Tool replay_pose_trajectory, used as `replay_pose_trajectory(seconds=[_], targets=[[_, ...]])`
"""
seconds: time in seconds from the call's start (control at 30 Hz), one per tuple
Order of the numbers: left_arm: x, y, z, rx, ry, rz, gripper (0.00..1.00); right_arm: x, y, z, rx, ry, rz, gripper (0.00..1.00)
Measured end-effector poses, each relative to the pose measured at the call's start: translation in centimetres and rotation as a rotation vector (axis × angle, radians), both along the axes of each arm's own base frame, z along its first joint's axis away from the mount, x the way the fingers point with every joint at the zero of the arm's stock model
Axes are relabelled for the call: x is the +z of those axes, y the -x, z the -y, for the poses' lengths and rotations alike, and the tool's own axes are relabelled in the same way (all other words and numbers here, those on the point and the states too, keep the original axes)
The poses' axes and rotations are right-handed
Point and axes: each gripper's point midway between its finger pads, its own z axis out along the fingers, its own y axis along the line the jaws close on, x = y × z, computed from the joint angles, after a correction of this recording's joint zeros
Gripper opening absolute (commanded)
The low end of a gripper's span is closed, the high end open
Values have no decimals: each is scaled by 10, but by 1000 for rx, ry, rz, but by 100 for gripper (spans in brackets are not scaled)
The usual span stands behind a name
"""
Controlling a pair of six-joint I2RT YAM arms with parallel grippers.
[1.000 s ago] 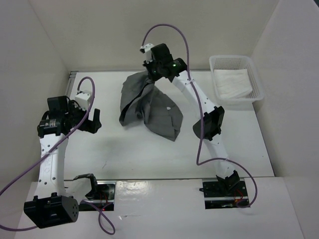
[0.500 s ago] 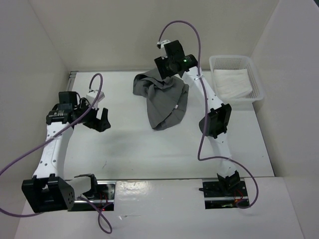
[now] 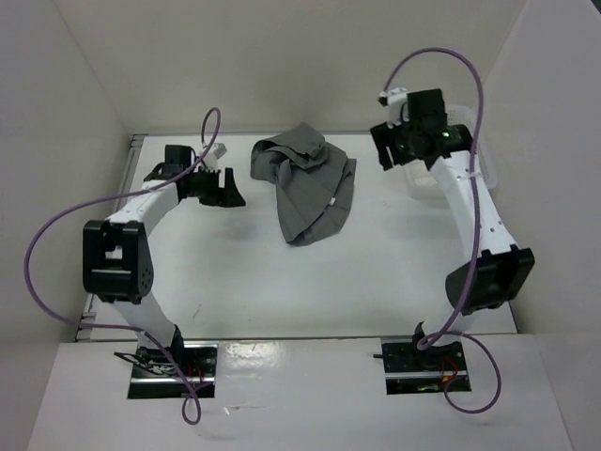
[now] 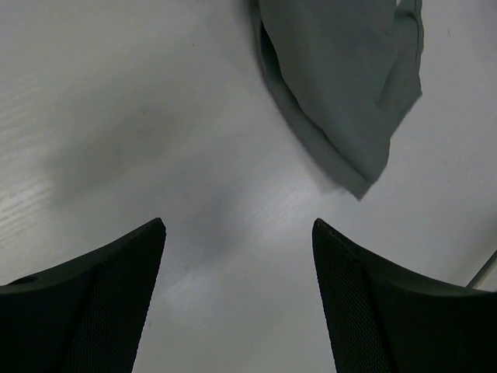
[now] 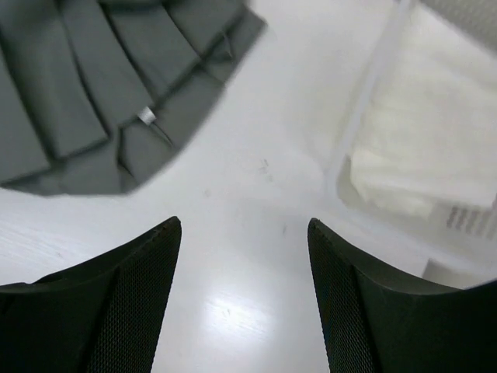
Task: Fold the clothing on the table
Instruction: Flatten the skirt out
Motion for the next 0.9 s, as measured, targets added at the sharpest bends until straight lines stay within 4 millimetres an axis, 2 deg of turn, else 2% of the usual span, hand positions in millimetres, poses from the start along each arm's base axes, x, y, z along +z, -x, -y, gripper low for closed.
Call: replay_pose_trajectory(seconds=[0.07,0.1,0.13,0.17,0.23,0.3,0.37,0.5,0.67,0.9], targets=[[-8,-23,3,50,40,-25,82,-13,17,41,-65,-11,-34,71],[-11,-34,3,72,54,-27,82,-19,25,54,-88,-20,-49,71],[-14,-53,3,118,72,-25,82,-30,41,80,-136,-38,-80,71],[-19,-62,2,145,81,-34,82,-32,49,94,-166,-50,-83,71],[-24,-83,3,192,110,-39,82,-36,67,108,-197,-78,-90,71],[-35,-101,3,238,132,-54,82,-34,82,119,-221,-101,-77,71],[-50,-110,2,269,144,-84,80,-26,93,126,-236,-126,-49,71],[-80,-116,3,315,161,-157,80,-8,107,138,-259,-160,15,71],[-75,-131,1,335,162,-122,77,-1,118,149,-285,-195,51,71],[-80,-154,5,338,179,-97,73,2,126,158,-307,-234,68,71]])
